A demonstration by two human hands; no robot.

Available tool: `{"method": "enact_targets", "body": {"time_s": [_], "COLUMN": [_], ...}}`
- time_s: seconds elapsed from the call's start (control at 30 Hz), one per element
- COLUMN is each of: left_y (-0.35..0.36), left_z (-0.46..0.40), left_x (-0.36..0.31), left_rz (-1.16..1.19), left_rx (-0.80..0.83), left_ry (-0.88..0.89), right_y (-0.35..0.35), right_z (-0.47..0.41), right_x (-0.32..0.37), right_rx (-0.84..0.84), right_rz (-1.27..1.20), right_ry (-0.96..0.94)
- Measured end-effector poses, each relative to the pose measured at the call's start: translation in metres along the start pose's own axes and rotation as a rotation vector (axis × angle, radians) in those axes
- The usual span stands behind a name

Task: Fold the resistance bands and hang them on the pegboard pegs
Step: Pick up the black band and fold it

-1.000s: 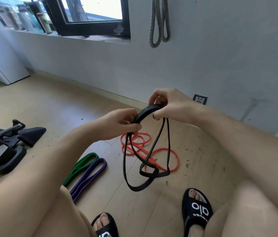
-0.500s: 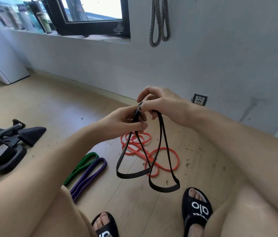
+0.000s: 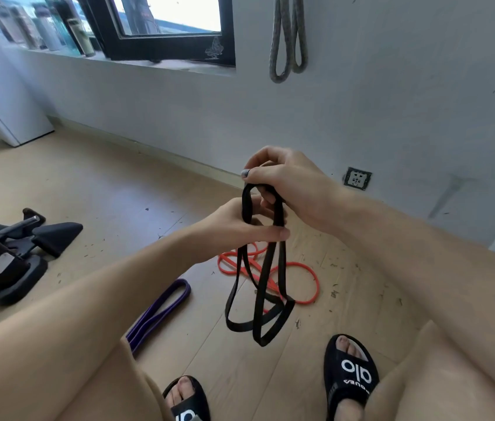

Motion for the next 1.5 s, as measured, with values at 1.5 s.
{"method": "enact_targets", "body": {"time_s": [1.5], "left_y": [-0.010], "left_z": [-0.006], "left_x": [0.011], "left_rz": [-0.095], "left_rx": [-0.062], "left_ry": [0.017], "right_y": [-0.016], "right_z": [-0.003], "right_x": [0.007], "right_rx": [-0.093], "right_rz": [-0.312], "right_ry": [-0.005]}}
Point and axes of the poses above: each hand's wrist, its own z-axis away from the middle knuckle, its own y-axis out of the palm, x = y × z, the point moved 2 cm from there along -z, towards the middle knuckle, and after that the axes turned 7 degrees about -z, right-handed, at the moved point
